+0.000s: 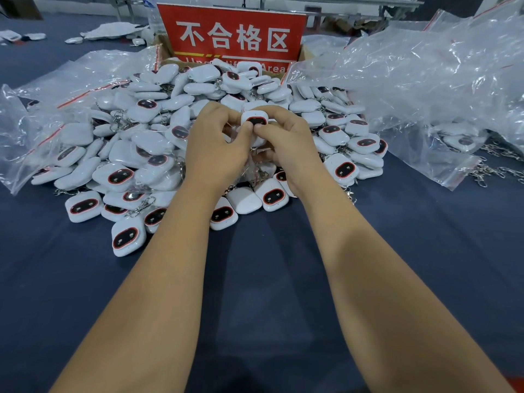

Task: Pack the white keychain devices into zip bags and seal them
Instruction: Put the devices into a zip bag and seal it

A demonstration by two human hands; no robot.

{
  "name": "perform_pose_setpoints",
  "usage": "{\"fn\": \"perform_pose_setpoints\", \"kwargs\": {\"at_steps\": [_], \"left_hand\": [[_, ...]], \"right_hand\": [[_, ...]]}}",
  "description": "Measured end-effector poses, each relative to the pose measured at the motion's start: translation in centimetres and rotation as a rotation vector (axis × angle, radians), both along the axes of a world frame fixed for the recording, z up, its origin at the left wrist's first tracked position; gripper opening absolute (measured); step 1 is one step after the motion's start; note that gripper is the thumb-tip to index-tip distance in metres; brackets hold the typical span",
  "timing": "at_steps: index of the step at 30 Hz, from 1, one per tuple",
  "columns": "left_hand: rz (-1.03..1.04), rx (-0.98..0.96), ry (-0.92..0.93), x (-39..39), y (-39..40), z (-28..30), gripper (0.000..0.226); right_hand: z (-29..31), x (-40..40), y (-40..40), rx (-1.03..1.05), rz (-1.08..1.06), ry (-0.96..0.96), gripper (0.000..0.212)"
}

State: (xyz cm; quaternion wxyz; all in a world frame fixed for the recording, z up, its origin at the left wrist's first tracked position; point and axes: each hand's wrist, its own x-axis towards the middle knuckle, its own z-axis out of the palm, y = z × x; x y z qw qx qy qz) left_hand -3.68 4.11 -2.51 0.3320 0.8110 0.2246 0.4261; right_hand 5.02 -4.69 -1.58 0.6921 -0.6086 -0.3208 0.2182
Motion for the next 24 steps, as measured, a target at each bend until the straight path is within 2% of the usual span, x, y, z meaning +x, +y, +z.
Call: {"fn": "perform_pose_setpoints", "kwargs": {"at_steps": [7,12,16,24], "left_hand": [[0.000,-0.107,-0.013,-0.13,-0.27,0.16,0.008],[0.015,-0.032,-0.057,-0.13,-0.32,0.14,0.011],[0.000,-0.054,-0.057,-0.23,-0.34,0.23,0.010],[-0.029,-0.203,-0.062,-0.44,-0.71,0.73,0.008]], "right_hand": [[0.21,-0.03,-0.30,0.013,-0.004,0.024,0.022],[0.16,-0.37,-0.13,0.008,0.016,0.005,0.024],[0.42,-0.21,-0.35,0.042,-0.004,0.042,0.024],[0.37,-0.34,-0.38,0.030,-0.036,-0.022,0.021]]}}
